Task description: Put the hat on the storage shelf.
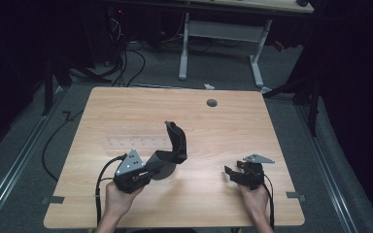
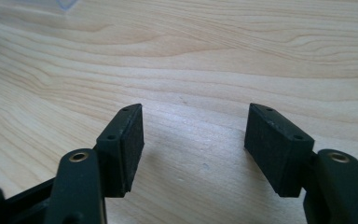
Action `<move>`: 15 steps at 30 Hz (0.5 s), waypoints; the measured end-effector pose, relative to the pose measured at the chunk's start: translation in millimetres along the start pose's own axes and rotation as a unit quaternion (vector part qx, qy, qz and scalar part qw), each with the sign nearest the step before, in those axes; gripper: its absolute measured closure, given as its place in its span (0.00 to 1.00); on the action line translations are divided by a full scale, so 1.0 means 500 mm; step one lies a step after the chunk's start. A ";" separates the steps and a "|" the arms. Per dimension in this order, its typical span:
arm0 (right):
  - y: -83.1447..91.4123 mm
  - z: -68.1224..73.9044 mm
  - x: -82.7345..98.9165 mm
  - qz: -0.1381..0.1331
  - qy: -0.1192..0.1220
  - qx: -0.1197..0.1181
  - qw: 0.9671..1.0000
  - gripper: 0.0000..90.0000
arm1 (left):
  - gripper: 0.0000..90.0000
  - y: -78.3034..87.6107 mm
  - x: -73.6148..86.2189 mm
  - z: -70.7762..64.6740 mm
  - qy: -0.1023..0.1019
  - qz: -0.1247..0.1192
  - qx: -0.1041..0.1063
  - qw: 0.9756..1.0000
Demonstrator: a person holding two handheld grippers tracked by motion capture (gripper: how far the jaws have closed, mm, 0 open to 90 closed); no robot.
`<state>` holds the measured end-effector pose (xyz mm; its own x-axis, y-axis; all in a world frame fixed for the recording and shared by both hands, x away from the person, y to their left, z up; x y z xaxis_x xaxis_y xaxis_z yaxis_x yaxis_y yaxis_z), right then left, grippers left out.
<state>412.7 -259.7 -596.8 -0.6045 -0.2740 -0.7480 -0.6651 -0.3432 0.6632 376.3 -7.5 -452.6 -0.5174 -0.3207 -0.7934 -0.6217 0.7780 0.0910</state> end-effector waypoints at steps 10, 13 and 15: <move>-0.006 0.004 0.002 0.018 0.048 0.043 0.998 0.41 | 0.96 0.014 -0.042 0.030 0.028 -0.019 -0.015 0.999; -0.006 0.005 0.002 0.019 0.048 0.043 0.998 0.41 | 0.96 0.017 -0.054 0.033 0.026 -0.022 -0.017 0.999; -0.006 0.005 0.002 0.019 0.048 0.043 0.998 0.40 | 0.96 0.019 -0.062 0.036 0.027 -0.025 -0.020 0.999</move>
<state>412.9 -256.8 -599.7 -0.5876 -0.3723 -0.7184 -0.6798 -0.2545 0.6878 396.9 19.4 -438.2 -0.5148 -0.3877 -0.7647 -0.6697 0.7387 0.0763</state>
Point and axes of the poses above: each handheld gripper's, and its own axes: y roughly backward along the jaws, x roughly out of its underside, z roughly to its left, the point moved 10 cm from there along -y, roughly forward along the jaws, and after that the axes turned 7 degrees about y, right-handed, at the moved point
